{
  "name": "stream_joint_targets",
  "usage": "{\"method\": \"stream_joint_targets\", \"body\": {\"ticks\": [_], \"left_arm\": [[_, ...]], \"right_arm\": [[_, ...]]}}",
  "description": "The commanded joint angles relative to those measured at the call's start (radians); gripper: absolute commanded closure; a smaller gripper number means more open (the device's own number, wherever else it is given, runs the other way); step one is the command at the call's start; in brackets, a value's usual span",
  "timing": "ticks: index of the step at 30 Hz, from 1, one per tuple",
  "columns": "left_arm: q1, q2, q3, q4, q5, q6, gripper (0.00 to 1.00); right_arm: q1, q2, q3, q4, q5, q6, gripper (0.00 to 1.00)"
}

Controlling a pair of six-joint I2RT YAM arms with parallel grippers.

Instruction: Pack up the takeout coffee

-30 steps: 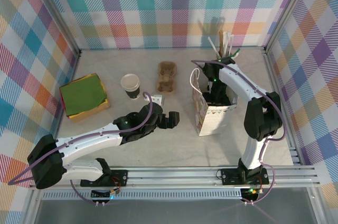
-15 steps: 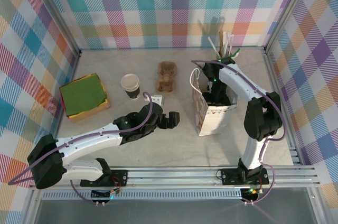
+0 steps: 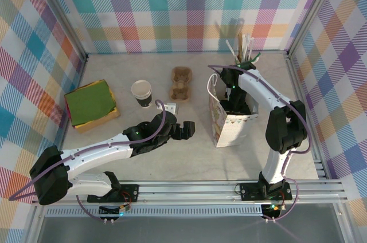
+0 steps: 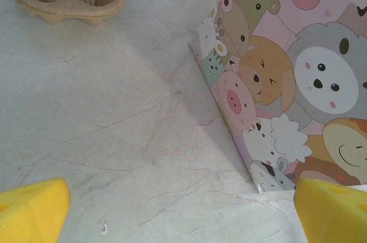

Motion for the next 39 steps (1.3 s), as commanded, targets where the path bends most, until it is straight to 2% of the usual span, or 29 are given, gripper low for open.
{"method": "stream_joint_targets", "body": {"ticks": [1, 39], "left_arm": [[0.009, -0.004, 0.022, -0.002, 0.007, -0.007, 0.00], [0.009, 0.000, 0.027, -0.003, 0.008, -0.006, 0.00]], "right_arm": [[-0.002, -0.030, -0.004, -0.006, -0.014, 0.010, 0.17], [-0.001, -0.037, 0.003, -0.015, -0.018, 0.012, 0.14]]}}
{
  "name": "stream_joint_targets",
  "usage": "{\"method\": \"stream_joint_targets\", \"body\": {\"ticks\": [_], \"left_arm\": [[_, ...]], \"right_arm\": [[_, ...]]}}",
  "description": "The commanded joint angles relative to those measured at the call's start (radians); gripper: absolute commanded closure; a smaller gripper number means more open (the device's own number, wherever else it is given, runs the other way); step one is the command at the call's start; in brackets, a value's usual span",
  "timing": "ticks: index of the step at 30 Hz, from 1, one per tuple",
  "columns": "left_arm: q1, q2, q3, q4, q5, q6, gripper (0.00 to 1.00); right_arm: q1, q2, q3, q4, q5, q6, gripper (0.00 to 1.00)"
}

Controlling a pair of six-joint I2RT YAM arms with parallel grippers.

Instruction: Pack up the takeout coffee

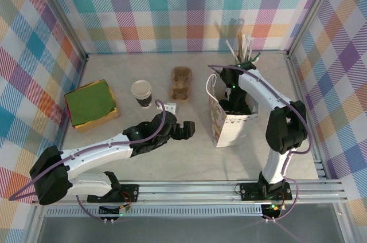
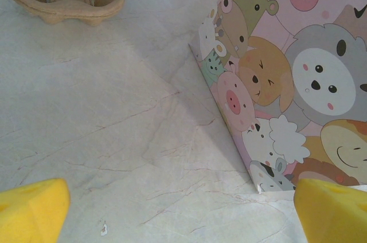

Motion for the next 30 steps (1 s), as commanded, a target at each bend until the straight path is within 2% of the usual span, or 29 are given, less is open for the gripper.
{"method": "stream_joint_targets", "body": {"ticks": [1, 30], "left_arm": [[0.009, 0.000, 0.025, -0.003, 0.007, -0.006, 0.00], [0.009, 0.000, 0.022, 0.000, 0.008, -0.007, 0.00]], "right_arm": [[-0.002, -0.033, 0.003, -0.015, -0.013, 0.011, 0.14], [-0.002, -0.030, 0.004, -0.017, -0.018, 0.010, 0.06]]}}
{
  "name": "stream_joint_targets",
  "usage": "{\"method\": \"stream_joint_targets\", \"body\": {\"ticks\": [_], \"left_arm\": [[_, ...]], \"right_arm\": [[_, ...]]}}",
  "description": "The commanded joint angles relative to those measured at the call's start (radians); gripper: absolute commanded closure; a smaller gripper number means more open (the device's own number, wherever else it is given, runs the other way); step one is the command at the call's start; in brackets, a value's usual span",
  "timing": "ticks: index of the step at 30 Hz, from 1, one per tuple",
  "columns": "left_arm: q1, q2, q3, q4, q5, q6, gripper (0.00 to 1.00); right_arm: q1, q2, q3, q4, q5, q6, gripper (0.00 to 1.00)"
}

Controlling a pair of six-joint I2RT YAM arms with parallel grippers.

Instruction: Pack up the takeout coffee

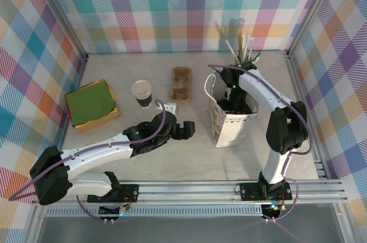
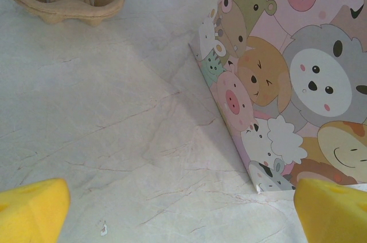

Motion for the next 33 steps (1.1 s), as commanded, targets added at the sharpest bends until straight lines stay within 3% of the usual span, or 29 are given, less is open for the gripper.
{"method": "stream_joint_targets", "body": {"ticks": [1, 33], "left_arm": [[0.009, 0.000, 0.022, 0.001, 0.008, -0.007, 0.00], [0.010, -0.018, 0.046, -0.022, 0.000, 0.006, 0.00]], "right_arm": [[-0.002, -0.024, 0.004, -0.017, -0.009, 0.007, 0.06], [-0.002, -0.087, 0.033, -0.048, -0.013, 0.026, 0.04]]}}
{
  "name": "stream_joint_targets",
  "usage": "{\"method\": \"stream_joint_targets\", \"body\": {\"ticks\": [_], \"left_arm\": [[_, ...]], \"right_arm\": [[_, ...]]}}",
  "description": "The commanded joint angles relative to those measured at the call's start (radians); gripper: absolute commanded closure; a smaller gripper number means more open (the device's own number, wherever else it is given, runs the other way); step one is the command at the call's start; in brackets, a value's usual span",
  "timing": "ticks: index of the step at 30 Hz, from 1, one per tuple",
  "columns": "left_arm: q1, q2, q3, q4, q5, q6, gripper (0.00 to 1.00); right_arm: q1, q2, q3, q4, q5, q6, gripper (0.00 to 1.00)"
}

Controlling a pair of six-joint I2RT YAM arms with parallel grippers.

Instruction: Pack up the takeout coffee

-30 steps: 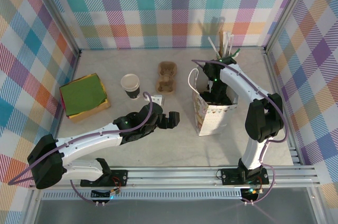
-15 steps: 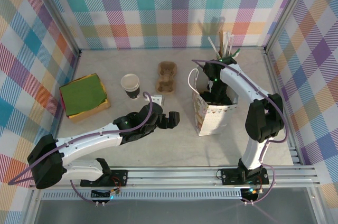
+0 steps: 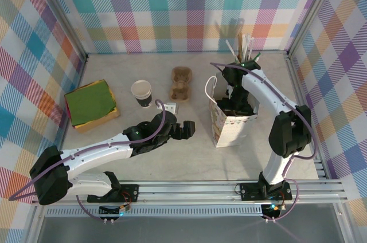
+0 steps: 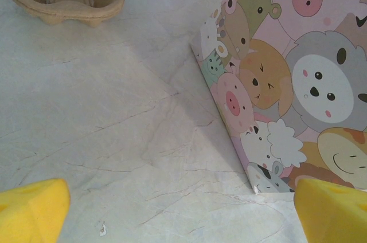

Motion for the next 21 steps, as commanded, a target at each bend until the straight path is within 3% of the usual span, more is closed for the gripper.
{"method": "stream_joint_targets", "body": {"ticks": [1, 21], "left_arm": [[0.009, -0.019, 0.042, -0.019, -0.001, 0.009, 0.00], [0.009, -0.091, 0.133, -0.129, -0.026, 0.067, 0.00]], "right_arm": [[-0.002, -0.038, 0.021, -0.035, -0.014, 0.022, 0.04], [-0.002, -0.161, 0.064, -0.011, -0.007, 0.032, 0.01]]}}
